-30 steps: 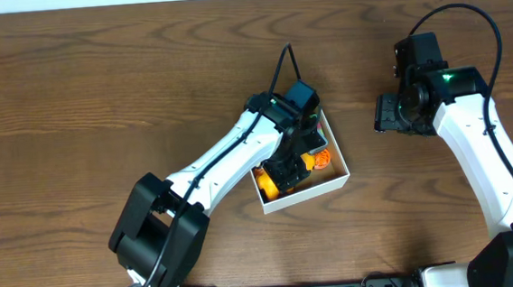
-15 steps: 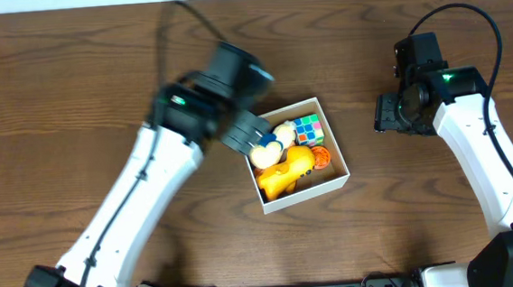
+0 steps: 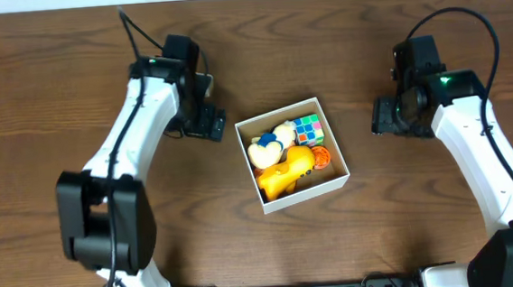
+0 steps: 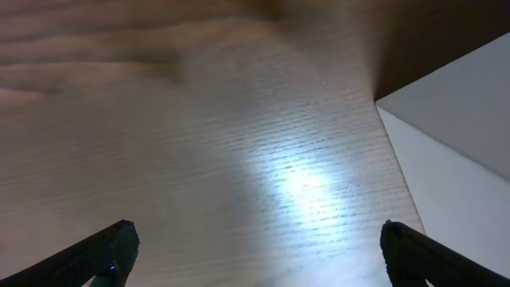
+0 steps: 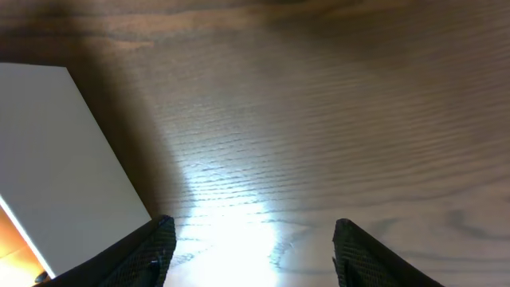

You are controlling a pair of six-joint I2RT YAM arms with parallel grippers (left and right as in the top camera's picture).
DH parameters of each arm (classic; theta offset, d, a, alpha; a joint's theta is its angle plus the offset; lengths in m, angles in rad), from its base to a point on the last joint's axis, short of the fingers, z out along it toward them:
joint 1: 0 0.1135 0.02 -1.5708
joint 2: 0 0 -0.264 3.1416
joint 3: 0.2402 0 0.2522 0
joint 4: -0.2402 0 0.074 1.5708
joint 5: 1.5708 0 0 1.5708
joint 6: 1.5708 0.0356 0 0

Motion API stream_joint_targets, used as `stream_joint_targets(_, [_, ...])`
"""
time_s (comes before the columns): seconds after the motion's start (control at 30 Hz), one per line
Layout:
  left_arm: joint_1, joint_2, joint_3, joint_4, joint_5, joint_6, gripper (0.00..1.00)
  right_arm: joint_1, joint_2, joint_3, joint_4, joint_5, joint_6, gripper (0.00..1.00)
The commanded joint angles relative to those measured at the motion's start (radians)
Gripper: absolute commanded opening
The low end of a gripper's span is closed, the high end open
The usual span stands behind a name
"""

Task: Pack container

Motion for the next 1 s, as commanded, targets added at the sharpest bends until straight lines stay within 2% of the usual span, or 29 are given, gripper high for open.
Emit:
stream_joint_targets(0.0, [0.0, 0.042, -0.007, 0.001, 0.025, -0.012, 0.99, 0.003, 0.008, -0.052, 0.027, -0.056, -0.011, 0.66])
stream_joint_targets(0.17, [-0.003, 0.08, -0.007, 0.031, 0.026, -0.012, 0.99, 0.003, 0.008, -0.119, 0.071, -0.1, -0.011, 0.66])
stream_joint_targets(0.5, [-0.012, 0.081, -0.007, 0.115, 0.071, -0.012, 0.99, 0.023, 0.008, -0.245, 0.138, -0.309, -0.013, 0.66])
stream_joint_targets(0.77, [-0.045, 0.081, -0.007, 0.206, 0.097, -0.011, 0.99, 0.105, 0.008, -0.267, 0.152, -0.448, -0.119, 0.71])
stream_joint_targets(0.97, [-0.082, 0.081, -0.007, 0.257, 0.097, -0.011, 0.99, 0.151, 0.008, -0.267, 0.167, -0.459, -0.124, 0.71])
